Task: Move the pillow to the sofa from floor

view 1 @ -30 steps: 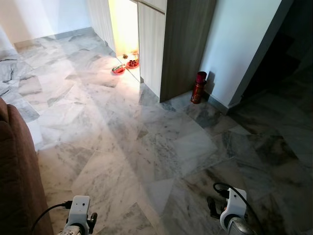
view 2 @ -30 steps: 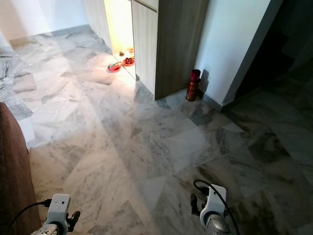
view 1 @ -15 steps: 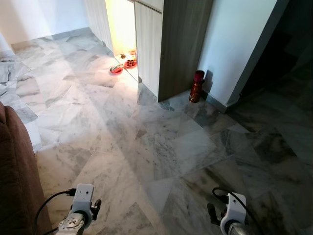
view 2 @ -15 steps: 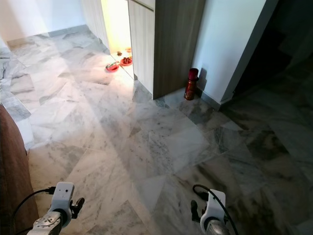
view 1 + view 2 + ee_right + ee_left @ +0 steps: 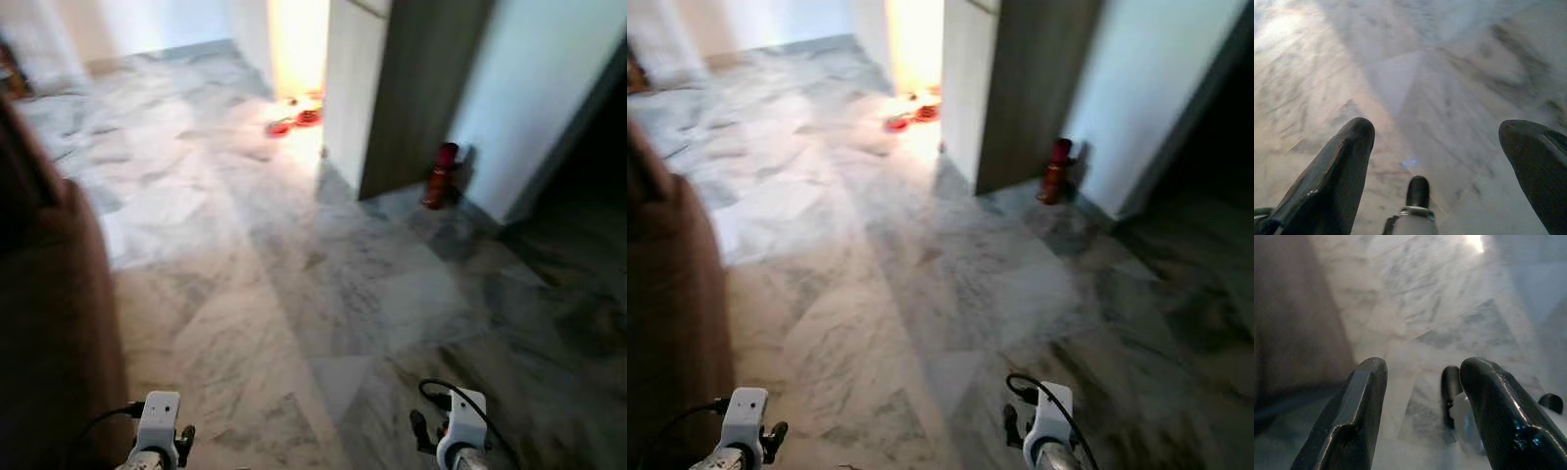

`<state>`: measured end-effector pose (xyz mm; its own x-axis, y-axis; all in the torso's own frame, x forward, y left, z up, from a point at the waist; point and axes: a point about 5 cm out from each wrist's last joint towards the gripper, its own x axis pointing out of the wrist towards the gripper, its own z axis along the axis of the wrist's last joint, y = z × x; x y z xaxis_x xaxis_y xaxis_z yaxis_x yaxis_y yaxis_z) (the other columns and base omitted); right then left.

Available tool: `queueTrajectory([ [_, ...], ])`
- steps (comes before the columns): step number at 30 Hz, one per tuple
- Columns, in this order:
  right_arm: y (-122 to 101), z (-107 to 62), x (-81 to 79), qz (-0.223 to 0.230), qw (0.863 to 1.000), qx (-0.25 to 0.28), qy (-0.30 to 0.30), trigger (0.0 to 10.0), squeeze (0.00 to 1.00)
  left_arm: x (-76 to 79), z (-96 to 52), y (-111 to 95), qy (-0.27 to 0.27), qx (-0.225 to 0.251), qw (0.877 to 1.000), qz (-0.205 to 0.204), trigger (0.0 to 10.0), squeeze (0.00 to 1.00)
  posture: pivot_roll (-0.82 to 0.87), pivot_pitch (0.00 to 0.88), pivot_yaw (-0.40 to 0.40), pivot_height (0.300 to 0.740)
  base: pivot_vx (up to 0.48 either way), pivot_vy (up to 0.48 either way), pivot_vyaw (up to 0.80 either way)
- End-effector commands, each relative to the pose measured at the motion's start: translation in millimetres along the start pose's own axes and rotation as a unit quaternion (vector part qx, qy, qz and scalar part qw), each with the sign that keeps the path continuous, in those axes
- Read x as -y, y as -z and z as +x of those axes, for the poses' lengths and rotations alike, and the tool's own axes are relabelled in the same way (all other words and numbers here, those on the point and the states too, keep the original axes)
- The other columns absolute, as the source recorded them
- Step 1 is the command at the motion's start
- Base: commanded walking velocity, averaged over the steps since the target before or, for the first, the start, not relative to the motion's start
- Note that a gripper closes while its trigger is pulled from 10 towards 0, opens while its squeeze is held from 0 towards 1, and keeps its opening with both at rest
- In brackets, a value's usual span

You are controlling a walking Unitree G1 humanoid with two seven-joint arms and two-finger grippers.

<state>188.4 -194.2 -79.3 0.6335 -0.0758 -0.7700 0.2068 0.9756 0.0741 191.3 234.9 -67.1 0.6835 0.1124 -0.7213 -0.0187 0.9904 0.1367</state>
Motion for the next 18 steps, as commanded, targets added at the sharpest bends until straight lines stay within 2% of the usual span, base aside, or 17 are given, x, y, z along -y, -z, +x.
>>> queueTrajectory([
  [1,4.5,-1.0,0.1,-0.008,1.0,-0.006,0.0,10.0,0.0,2.8,-0.9,5.9,0.002,-0.014,1.0,-0.001,10.0,0.0,0.03,0.027,-0.034,0.74,0.0,0.0,0.8],
  [18,13.1,-3.2,1.7,-0.008,1.0,-0.017,0.002,10.0,0.0,7.4,0.6,1.7,0.006,-0.008,1.0,0.001,10.0,0.0,0.03,0.014,-0.025,0.74,0.0,0.0,0.8],
])
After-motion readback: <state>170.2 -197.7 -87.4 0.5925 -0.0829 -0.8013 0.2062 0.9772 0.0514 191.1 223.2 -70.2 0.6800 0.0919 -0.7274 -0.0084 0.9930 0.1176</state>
